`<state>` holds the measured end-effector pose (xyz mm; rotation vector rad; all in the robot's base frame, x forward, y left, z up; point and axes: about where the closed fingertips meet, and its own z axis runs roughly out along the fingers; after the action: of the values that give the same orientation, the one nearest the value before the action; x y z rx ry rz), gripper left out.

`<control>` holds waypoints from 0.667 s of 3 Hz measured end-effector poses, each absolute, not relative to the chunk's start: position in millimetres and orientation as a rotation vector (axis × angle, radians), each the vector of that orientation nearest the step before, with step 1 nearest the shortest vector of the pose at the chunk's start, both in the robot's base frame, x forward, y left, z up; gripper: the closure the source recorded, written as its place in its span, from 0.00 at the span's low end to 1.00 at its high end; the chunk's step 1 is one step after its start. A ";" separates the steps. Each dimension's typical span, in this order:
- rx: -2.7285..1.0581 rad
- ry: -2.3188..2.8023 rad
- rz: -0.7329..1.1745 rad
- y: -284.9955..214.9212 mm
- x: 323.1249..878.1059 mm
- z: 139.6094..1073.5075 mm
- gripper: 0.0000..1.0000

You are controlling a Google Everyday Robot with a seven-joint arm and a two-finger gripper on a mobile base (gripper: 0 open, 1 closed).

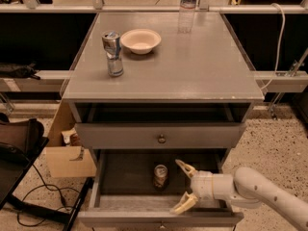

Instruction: Place orange can into middle drawer

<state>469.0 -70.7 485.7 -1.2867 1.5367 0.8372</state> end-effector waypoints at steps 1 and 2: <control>-1.421 1.583 0.812 -94.8 430.5 529.8 0.00; -1.618 1.670 0.858 -109.8 389.5 565.4 0.00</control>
Offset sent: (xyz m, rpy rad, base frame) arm -0.1041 -0.0940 0.2346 -0.6464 0.1464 0.3477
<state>389.5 -109.8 565.4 -1.6180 1.6697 0.8580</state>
